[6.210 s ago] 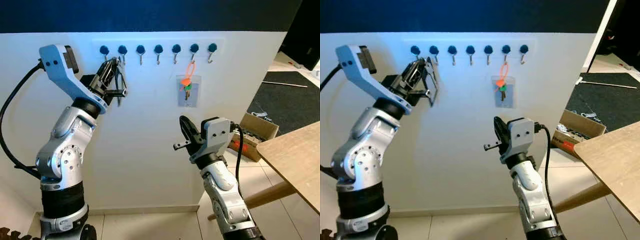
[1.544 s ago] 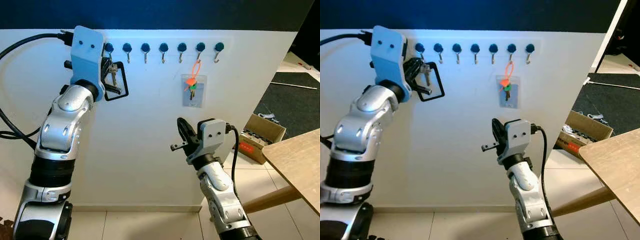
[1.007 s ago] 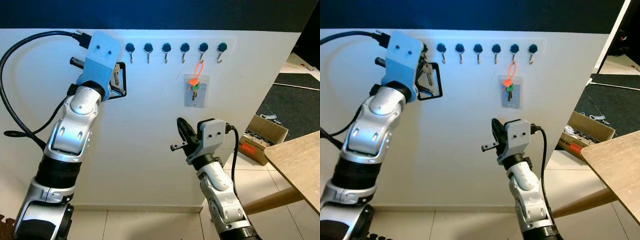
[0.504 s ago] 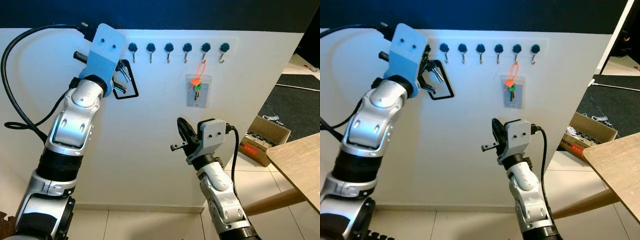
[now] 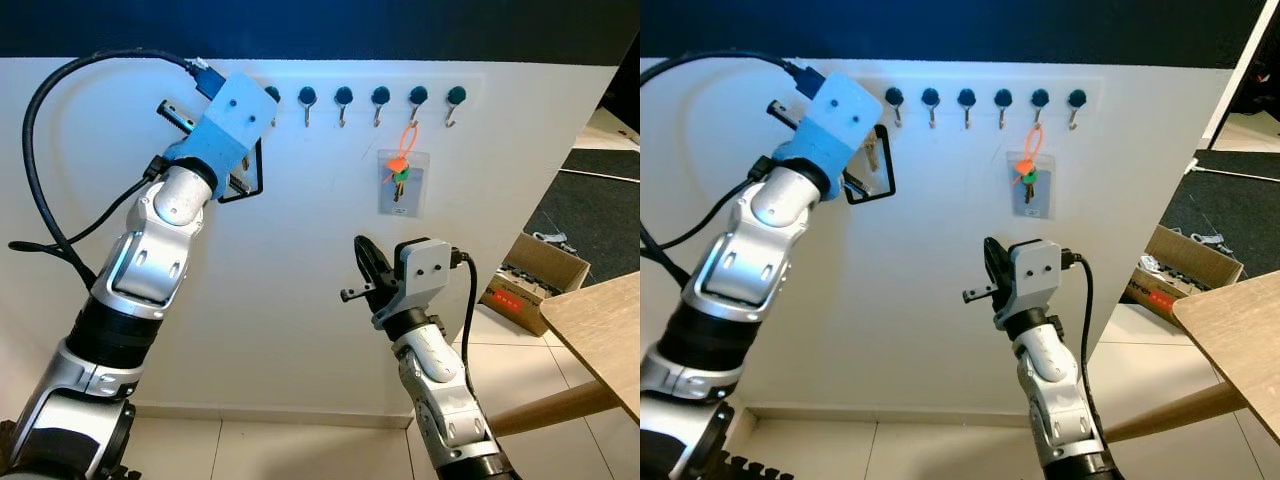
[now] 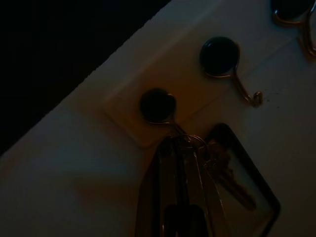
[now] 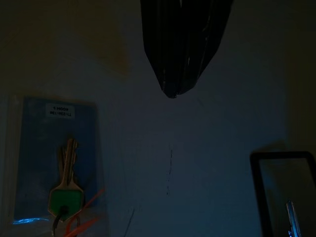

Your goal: Hang keys on a hook

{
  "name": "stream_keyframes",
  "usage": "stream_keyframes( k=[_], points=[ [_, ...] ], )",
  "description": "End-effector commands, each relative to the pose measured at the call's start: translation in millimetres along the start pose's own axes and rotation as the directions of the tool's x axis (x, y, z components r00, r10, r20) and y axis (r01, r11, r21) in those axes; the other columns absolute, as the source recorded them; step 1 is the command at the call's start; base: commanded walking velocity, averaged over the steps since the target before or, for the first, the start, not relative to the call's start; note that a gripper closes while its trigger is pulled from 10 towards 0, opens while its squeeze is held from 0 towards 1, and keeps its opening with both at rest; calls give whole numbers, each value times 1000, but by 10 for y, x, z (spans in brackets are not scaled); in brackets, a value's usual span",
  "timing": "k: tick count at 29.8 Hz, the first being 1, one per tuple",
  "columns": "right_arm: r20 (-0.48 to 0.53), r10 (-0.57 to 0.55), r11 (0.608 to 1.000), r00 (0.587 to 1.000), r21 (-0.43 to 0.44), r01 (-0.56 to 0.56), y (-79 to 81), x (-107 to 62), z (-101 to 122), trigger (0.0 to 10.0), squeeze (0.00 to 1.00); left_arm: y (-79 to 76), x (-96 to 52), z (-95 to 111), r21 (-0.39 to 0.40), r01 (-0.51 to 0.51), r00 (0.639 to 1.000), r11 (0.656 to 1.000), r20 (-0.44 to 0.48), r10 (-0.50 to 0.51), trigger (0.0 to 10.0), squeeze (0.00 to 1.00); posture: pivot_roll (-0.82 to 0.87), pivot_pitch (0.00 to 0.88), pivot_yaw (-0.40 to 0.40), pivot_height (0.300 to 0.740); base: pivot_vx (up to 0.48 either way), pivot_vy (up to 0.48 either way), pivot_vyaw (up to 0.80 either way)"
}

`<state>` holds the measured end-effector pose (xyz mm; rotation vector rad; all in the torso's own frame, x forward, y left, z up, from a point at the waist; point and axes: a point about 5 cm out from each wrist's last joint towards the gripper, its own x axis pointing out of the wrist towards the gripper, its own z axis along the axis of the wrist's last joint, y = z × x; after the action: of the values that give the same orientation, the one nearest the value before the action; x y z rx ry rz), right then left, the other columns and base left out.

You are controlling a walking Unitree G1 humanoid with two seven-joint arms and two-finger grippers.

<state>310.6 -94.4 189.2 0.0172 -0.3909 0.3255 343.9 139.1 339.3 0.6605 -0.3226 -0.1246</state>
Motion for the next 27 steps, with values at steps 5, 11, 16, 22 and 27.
stream_keyframes(
  k=[5, 11, 16, 22, 27],
  points=[
    [-14, -5, 1000, 1000, 2, 5, 8, -41, -46, 10000, 0, -213, 15, -235, -208, 127, 984, 970, -97, -150, 10000, 0, 172, 144, 60, 740, 0, 0, 0],
    [-13, -10, 1000, 1000, 3, 10, 9, -42, -46, 10000, 0, -201, -14, -359, -162, 139, 977, 977, -137, -162, 10000, 435, 175, 142, 63, 740, 0, 0, 0],
    [-13, -10, 1000, 1000, 4, 10, 11, -46, -45, 10000, 0, -213, -40, -369, -180, 151, 975, 972, -134, -176, 10000, 816, 177, 144, 64, 740, 0, 0, 0],
    [-14, -8, 1000, 1000, 5, 8, 7, -46, -49, 10000, 0, -171, -73, -293, -282, 142, 982, 949, -84, -172, 10000, 1000, 180, 144, 60, 740, 0, 0, 0],
    [-14, -2, 1000, 1000, 5, 2, 12, -38, -52, 10000, 0, -38, -116, -256, -378, 57, 996, 924, -47, -81, 10000, 0, 184, 143, 58, 740, 0, 0, 0]
  ],
)
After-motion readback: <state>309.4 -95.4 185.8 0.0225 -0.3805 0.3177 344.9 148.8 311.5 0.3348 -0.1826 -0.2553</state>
